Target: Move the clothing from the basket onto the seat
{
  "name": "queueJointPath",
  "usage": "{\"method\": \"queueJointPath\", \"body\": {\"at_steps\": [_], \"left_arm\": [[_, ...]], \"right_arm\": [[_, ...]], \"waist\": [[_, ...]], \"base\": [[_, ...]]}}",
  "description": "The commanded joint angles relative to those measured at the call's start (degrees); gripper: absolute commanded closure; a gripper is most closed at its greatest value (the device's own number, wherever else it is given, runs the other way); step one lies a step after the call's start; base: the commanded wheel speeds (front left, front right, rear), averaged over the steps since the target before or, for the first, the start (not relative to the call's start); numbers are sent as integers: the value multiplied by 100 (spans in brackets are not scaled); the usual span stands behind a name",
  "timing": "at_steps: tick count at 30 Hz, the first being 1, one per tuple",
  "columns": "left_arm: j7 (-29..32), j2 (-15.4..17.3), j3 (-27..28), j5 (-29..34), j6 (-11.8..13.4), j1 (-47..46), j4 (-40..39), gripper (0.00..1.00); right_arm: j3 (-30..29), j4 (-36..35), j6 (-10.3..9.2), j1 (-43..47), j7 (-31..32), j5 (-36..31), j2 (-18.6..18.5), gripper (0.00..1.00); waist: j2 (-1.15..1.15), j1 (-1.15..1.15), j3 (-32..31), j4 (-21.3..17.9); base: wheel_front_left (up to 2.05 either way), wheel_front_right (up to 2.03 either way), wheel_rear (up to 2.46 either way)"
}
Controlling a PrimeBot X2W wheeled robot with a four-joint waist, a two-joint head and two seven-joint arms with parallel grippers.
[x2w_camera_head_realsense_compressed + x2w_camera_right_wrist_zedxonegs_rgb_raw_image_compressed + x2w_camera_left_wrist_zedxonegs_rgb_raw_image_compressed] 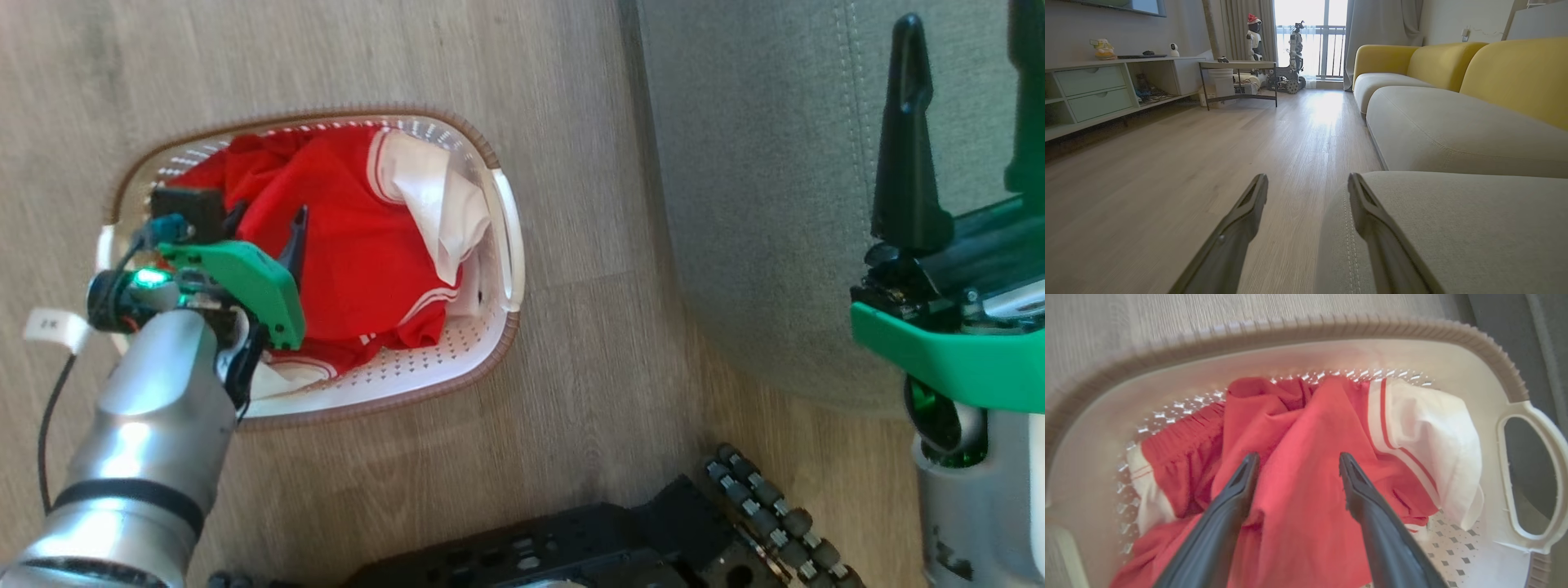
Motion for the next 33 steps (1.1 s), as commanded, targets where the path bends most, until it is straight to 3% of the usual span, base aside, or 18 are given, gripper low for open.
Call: {"method": "queueJointPath", "body": {"at_steps": [1, 12, 13, 14, 15, 26, 33], "left_arm": [[37, 255, 17, -72, -34, -42, -4, 0], [927, 337, -764, -499, -34, -473, 429, 0], [974, 343, -828, -566, -34, -482, 420, 27], [997, 351, -883, -630, -34, -490, 413, 67], [1009, 356, -935, -692, -34, -494, 406, 100], [787, 428, -1454, -1323, -34, -366, 298, 100], [217, 397, -1682, -1763, -34, 70, 147, 100]], "right_arm": [[122, -237, -1, 52, -35, -25, 57, 0], [209, -308, -1, -39, -35, -52, 134, 0], [216, -303, -1, -43, -35, -54, 139, 0], [217, -298, -1, -48, -35, -57, 143, 0], [217, -292, -1, -52, -35, -60, 147, 0], [242, -204, -1, -59, -35, -92, 172, 0], [247, -14, -1, 31, -35, -59, 151, 0]], "waist": [[0, 0, 132, -88], [0, 0, 415, -282], [0, 0, 411, -292], [0, 0, 403, -298], [0, 0, 391, -302], [0, 0, 78, -223], [0, 0, -644, -150]], "base": [[0, 0, 0], [0, 0, 0], [0, 0, 0], [0, 0, 0], [0, 0, 0], [0, 0, 0], [0, 0, 0]]}}
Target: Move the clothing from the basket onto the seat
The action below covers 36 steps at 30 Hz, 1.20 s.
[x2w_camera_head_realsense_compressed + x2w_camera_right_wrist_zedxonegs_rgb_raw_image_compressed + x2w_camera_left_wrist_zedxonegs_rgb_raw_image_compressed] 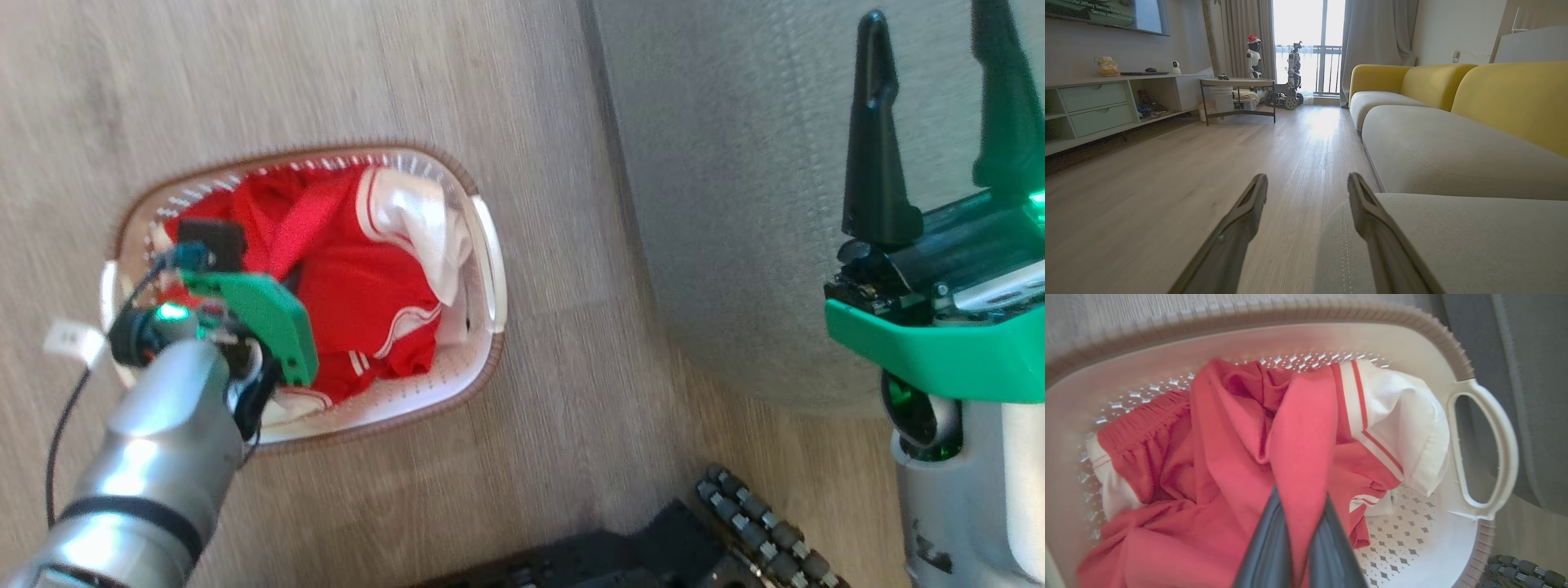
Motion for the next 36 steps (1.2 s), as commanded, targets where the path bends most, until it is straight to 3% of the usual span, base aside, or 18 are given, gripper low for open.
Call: {"method": "queueJointPath", "body": {"at_steps": [1, 15, 28, 36], "left_arm": [[-185, 166, 47, -91, -35, 222, -107, 100], [-864, 281, -503, -479, -35, 996, -1199, 100], [-871, 489, 628, 235, 101, 1659, -3514, 100], [-770, 601, 711, 418, 159, 1649, -4575, 100]], "right_arm": [[77, -118, -1, 177, -35, 5, 19, 0], [109, 327, -1, 764, -35, 205, -266, 0], [301, 656, -1, 1312, -35, 425, -486, 0], [539, 878, -1, 1615, -35, 558, -532, 0]], "waist": [[0, 0, -422, 62], [0, 0, -2185, 547], [0, 0, -3379, 895], [0, 0, -3883, 960]], "base": [[0, 0, 0], [0, 0, 0], [0, 0, 0], [0, 0, 0]]}}
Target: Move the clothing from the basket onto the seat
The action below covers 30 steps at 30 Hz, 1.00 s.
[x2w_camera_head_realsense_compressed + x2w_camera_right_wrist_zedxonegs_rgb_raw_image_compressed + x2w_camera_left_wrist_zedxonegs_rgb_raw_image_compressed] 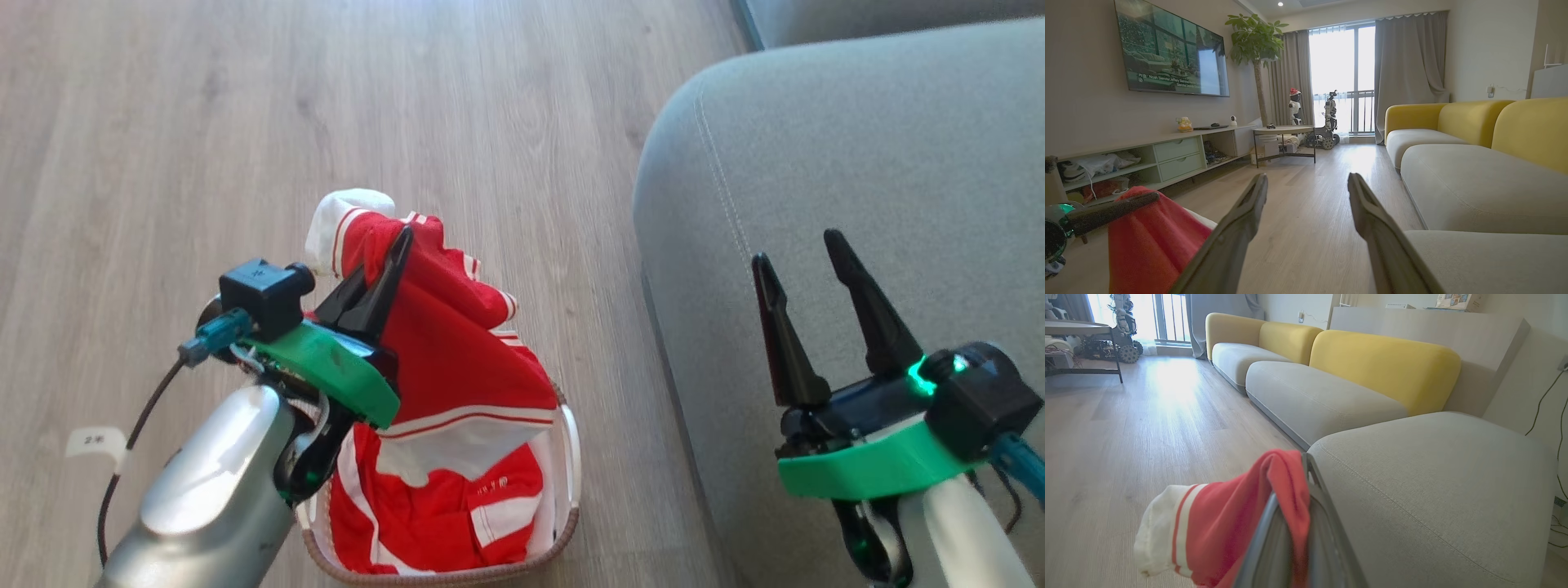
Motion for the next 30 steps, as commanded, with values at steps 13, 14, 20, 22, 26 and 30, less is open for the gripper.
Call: {"method": "queueJointPath", "body": {"at_steps": [13, 14, 20, 22, 26, 30], "left_arm": [[603, 362, 147, 364, 266, -1119, -1280, 100], [639, 361, 148, 372, 268, -1190, -1327, 100], [761, 311, 105, 412, 271, -1469, -1481, 100], [783, 279, 81, 415, 276, -1516, -1495, 100], [800, 228, 39, 394, 270, -1557, -1461, 100], [800, 178, -5, 375, 251, -1604, -1412, 100]], "right_arm": [[556, 118, -1, 257, -36, 266, -94, 0], [606, 140, -1, 263, -36, 281, -93, 0], [906, 269, -1, 243, -36, 384, -115, 0], [979, 308, -1, 211, -36, 408, -113, 0], [1257, 487, -1, 76, -36, 502, -114, 0], [1653, 748, -1, -136, -36, 621, -128, 0]], "waist": [[-1, 1, -393, 105], [-1, 1, -393, 106], [-1, 1, -386, 86], [-1, 1, -384, 75], [-1, 1, -375, 66], [-1, 1, -360, 97]], "base": [[0, 0, 0], [0, 0, 0], [0, 0, 0], [0, 0, 0], [0, 0, 0], [0, 0, 0]]}}
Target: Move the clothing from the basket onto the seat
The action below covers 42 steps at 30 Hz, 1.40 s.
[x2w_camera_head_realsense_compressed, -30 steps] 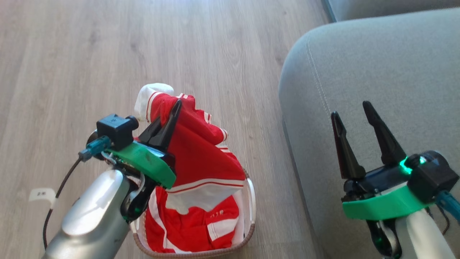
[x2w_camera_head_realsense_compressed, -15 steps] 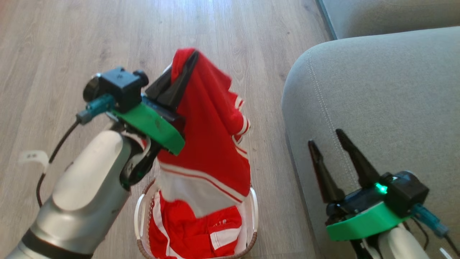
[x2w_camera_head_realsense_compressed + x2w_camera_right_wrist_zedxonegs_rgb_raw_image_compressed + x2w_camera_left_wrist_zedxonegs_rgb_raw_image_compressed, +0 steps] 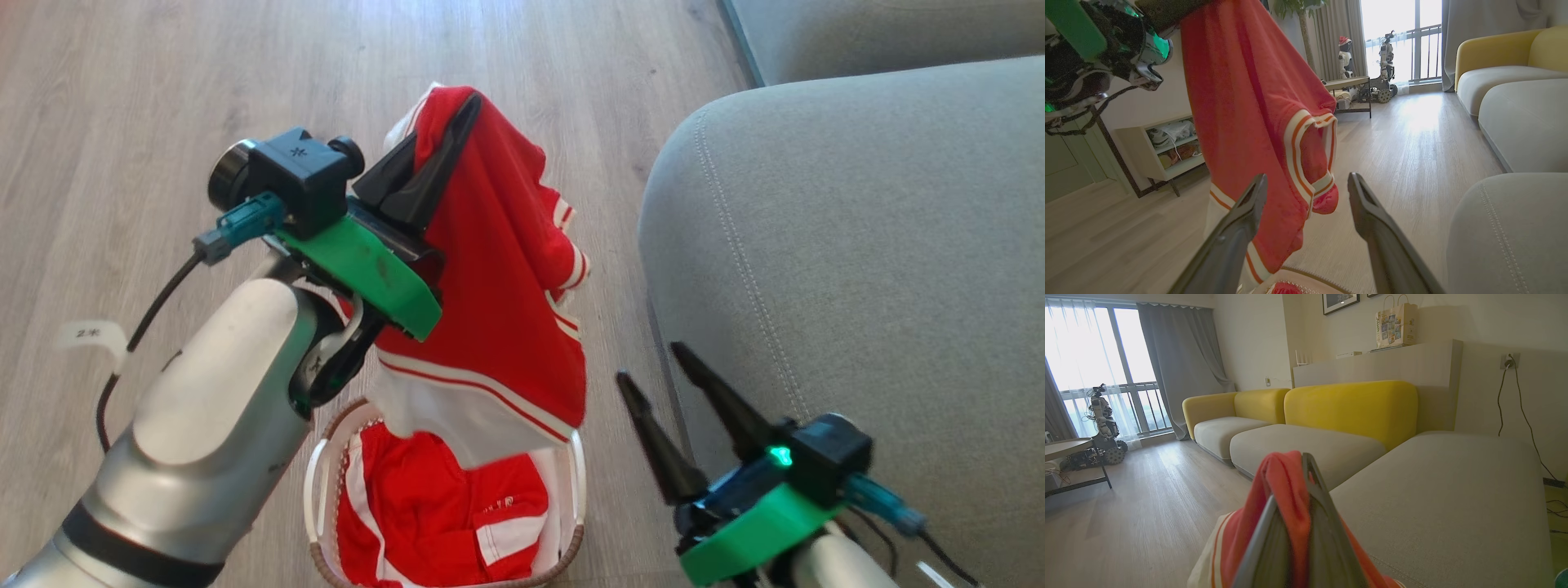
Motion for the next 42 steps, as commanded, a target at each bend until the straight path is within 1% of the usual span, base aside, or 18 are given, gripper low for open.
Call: {"method": "queueJointPath", "body": {"at_steps": [1, 11, 20, 28, 32, 33, 34, 35, 42], "left_arm": [[5, 96, 262, -12, 10, -459, -159, 100], [5, -77, 90, -80, -82, -580, -45, 100], [50, -272, -154, -148, -160, -609, 13, 100], [94, -446, -390, -249, -230, -599, 90, 100], [109, -478, -461, -299, -249, -576, 122, 100], [112, -472, -470, -308, -250, -563, 135, 100], [114, -466, -475, -318, -251, -550, 147, 100], [112, -459, -479, -325, -251, -540, 158, 100], [89, -412, -495, -344, -237, -503, 214, 100]], "right_arm": [[151, -134, -1, -356, -37, 45, -28, 0], [984, 1082, -1, -1222, -37, 308, 30, 0], [1394, 2194, -1, -2113, -37, 550, 183, 0], [1575, 2719, -1, -2521, -37, 793, 385, 0], [1558, 2779, -1, -2596, -37, 824, 457, 0], [1532, 2745, -1, -2601, -37, 820, 471, 40], [1503, 2700, -1, -2599, -37, 810, 482, 85], [1476, 2642, -1, -2590, -37, 796, 491, 100], [1388, 2389, -1, -2496, -37, 748, 476, 100]], "waist": [[0, 1, 6, 13], [0, 1, 0, 266], [0, 1, -44, 566], [0, 1, -68, 881], [0, 1, -85, 995], [0, 1, -88, 1011], [0, 1, -89, 1025], [0, 1, -90, 1036], [0, 1, -102, 1022]], "base": [[0, 0, 0], [0, 0, 0], [0, 0, 0], [0, 0, 0], [0, 0, 0], [0, 0, 0], [0, 0, 0], [0, 0, 0], [0, 0, 0]]}}
